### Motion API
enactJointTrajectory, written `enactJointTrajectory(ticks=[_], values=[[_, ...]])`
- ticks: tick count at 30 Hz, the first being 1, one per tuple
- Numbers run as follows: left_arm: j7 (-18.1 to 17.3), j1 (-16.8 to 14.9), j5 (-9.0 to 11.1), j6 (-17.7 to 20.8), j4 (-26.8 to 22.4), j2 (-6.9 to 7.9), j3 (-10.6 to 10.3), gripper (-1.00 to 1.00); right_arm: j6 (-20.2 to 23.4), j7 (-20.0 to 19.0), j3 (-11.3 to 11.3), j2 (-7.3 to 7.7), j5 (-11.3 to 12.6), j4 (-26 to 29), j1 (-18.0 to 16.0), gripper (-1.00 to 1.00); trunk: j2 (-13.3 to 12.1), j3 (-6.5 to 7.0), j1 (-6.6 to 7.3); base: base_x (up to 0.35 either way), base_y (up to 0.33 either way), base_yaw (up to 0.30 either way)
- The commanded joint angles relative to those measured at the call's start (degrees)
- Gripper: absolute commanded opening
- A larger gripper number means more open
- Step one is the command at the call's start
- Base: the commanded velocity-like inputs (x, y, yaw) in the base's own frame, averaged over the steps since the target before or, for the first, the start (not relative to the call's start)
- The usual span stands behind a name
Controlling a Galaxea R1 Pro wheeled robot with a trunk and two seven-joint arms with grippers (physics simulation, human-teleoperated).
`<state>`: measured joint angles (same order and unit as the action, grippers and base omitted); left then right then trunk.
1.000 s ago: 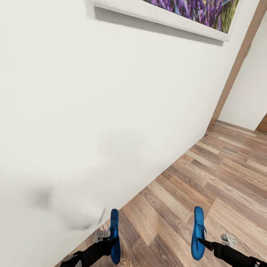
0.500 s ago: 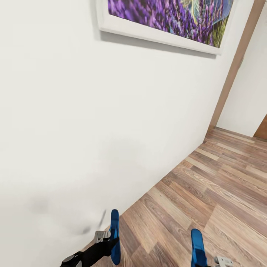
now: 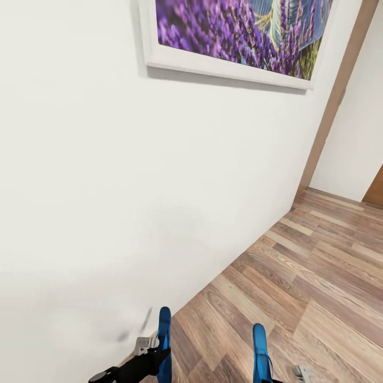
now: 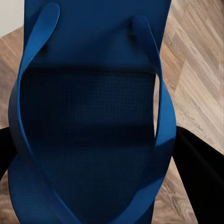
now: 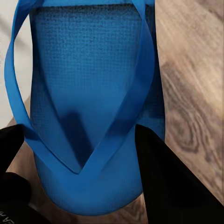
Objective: In the bedroom, move the book from the bed onto either nightstand, and place the two sandals side by side next to the bed.
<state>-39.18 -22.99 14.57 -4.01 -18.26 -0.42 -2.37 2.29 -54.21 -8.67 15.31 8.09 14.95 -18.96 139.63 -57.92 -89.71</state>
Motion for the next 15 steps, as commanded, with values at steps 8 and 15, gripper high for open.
enactJointTrajectory(ticks=[8,15], values=[[-0.02,-0.03,0.11,-0.39,0.16,0.06,-0.27,-1.00,0.18,-0.23,-0.30,0.25,0.23,-0.66,-0.02,-1.00,-2.40,1.03,1.34,0.000,0.000,0.000],[-0.02,0.03,0.23,-0.43,0.16,0.07,-0.20,-1.00,0.17,-0.29,-0.33,0.25,0.36,-2.65,-0.02,-1.00,-2.40,1.03,1.34,0.000,0.000,0.000]])
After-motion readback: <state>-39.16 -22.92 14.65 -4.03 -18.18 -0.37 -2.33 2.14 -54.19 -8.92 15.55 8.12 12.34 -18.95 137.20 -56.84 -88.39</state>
